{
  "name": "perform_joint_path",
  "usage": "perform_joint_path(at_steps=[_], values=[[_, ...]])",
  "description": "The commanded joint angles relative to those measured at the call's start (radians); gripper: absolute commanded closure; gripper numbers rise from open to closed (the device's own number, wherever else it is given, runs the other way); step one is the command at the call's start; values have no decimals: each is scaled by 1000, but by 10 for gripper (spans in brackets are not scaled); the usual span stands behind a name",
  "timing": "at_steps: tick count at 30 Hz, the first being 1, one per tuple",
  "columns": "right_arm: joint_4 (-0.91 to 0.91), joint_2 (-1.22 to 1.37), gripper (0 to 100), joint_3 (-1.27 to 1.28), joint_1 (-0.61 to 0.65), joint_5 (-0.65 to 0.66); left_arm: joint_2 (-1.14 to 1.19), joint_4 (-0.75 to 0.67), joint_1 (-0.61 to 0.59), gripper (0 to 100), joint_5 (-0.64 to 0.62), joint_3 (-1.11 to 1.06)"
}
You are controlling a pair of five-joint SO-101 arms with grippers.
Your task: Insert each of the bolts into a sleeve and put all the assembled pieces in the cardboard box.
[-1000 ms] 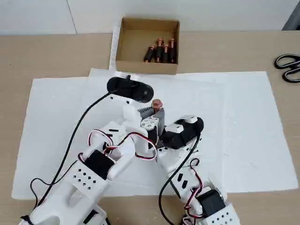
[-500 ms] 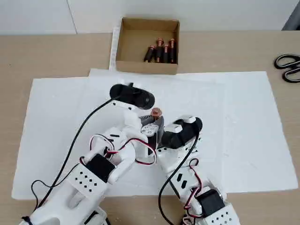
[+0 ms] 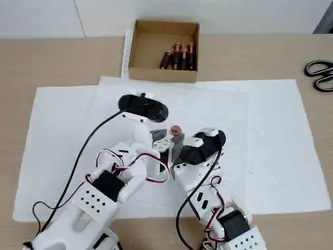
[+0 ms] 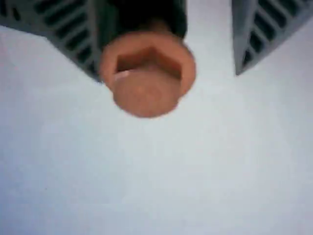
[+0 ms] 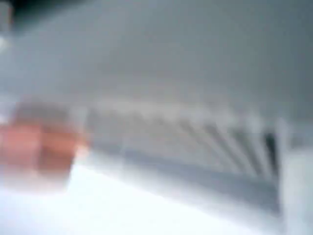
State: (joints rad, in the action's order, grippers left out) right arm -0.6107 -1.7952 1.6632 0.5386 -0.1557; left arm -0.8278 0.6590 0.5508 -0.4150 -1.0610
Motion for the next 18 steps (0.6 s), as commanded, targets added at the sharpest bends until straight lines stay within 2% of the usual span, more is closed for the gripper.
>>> perform_joint_path(at_steps=[1,6,12,16,18], values=[[24,-10,995,-8,-2,-6,-15,100,0,788,8,97],[24,-10,995,-8,-4,-5,-17,258,-68,787,11,277],[24,-7,995,-6,-4,-5,-17,417,-299,786,26,464],[15,-4,995,-8,-25,-2,-15,493,-463,786,245,470],[-13,-1,995,-26,-59,8,-15,534,-526,786,296,449]])
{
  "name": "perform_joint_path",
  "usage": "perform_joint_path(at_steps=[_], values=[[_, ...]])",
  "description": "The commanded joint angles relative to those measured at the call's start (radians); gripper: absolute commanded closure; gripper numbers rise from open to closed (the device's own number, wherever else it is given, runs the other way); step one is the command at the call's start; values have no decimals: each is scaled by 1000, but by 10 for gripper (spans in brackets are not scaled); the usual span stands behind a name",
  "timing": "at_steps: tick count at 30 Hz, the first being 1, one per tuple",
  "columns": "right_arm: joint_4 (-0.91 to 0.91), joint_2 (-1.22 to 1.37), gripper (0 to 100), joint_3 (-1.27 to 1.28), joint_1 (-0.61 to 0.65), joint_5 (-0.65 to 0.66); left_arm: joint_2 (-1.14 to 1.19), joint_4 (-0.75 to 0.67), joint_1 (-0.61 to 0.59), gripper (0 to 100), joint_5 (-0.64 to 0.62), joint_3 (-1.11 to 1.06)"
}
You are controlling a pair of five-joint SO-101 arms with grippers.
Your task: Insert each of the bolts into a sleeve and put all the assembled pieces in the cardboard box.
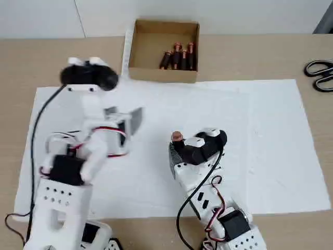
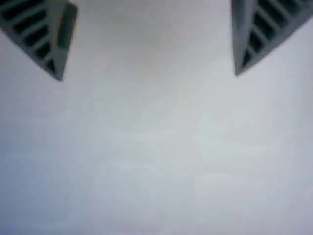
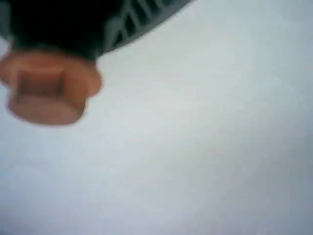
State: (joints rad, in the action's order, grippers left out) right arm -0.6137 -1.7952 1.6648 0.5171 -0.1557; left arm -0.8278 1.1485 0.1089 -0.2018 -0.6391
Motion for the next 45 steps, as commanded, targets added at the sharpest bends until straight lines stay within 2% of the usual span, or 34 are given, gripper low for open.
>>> perform_joint_path(at_steps=[1,6,11,18,25,29,37,45], values=[[-30,1,995,-43,-54,29,-15,60,-110,786,101,15],[-65,2,995,-141,-147,112,-15,77,-172,786,170,-85],[73,117,995,-245,-176,150,-15,-15,-158,788,163,-180],[344,731,995,-568,-179,152,-15,-37,-114,789,163,-203],[470,1448,995,-1103,-179,150,-15,-35,-120,789,163,-203],[499,1773,995,-1407,-177,150,-15,-35,-121,789,163,-203],[499,2267,991,-1946,-177,149,-15,-38,-121,790,163,-223],[499,2591,990,-2283,-177,149,-15,-37,-121,790,164,-246]])
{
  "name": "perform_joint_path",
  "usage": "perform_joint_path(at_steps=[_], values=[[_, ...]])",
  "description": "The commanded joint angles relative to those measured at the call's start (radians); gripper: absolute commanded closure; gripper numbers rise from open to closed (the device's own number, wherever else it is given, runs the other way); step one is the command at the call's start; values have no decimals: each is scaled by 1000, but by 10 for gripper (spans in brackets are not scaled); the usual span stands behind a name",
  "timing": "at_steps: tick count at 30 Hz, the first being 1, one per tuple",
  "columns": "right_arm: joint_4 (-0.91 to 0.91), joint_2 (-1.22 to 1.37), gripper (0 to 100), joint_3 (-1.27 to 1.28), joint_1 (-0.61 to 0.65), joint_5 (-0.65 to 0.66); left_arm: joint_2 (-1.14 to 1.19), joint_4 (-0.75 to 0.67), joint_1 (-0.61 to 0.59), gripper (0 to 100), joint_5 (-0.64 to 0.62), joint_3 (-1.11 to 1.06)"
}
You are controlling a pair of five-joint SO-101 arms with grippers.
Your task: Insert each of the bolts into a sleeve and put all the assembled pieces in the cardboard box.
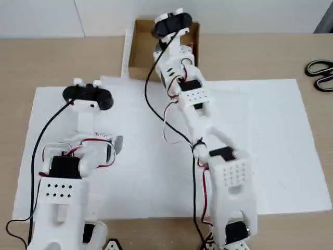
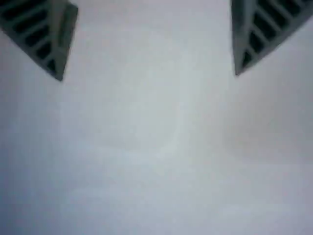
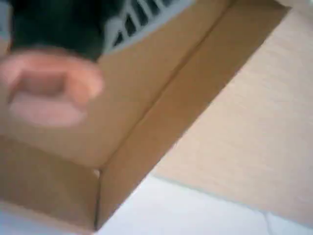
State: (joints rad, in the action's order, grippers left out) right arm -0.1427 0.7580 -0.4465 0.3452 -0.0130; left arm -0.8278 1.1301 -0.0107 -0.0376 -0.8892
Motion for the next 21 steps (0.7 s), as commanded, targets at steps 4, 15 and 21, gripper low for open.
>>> perform_joint_path(at_steps=[4,15,21], values=[[27,143,989,-267,-5,6,-15,-17,-2,790,-2,4],[19,254,840,-315,-5,11,-15,-17,-2,791,-2,4],[19,245,838,-316,-5,9,-15,-15,-2,791,-2,4]])
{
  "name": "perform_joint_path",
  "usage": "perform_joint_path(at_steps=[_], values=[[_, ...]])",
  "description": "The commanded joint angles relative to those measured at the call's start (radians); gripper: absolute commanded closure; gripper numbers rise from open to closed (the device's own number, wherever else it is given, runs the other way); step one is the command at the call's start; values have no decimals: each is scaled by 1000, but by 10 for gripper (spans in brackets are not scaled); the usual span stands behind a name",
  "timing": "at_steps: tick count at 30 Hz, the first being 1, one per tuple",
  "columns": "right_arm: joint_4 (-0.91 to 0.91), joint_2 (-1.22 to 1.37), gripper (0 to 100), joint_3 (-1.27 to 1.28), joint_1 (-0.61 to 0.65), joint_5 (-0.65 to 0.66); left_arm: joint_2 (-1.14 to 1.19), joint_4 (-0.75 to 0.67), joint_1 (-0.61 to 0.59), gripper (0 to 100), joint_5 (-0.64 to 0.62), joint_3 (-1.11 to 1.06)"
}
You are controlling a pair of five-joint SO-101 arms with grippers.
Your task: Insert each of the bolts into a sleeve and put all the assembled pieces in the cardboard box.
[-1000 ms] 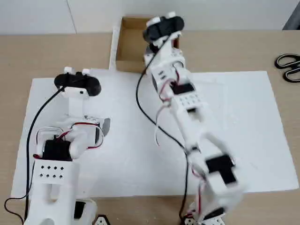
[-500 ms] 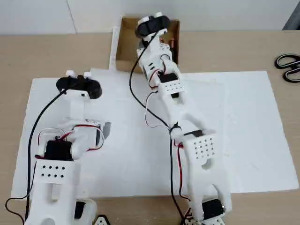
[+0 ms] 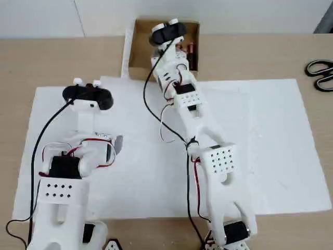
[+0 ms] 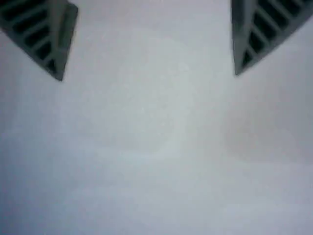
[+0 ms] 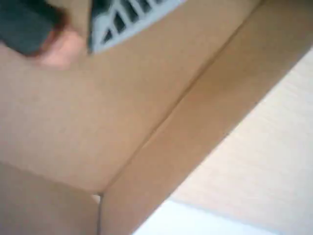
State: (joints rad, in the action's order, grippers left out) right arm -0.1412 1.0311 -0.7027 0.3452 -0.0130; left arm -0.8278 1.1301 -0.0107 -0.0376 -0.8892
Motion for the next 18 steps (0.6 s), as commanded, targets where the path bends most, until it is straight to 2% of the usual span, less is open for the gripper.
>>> perform_joint_path(at_steps=[1,5,11,18], values=[[18,-28,838,-60,-5,11,-15,-15,-2,791,-2,4],[-1,-67,838,-60,-27,12,-15,-15,-2,791,-2,7],[-240,-275,837,-60,-48,6,-17,-17,-2,791,3,10],[-406,-495,837,-60,-93,6,-17,-21,-2,791,5,12]])
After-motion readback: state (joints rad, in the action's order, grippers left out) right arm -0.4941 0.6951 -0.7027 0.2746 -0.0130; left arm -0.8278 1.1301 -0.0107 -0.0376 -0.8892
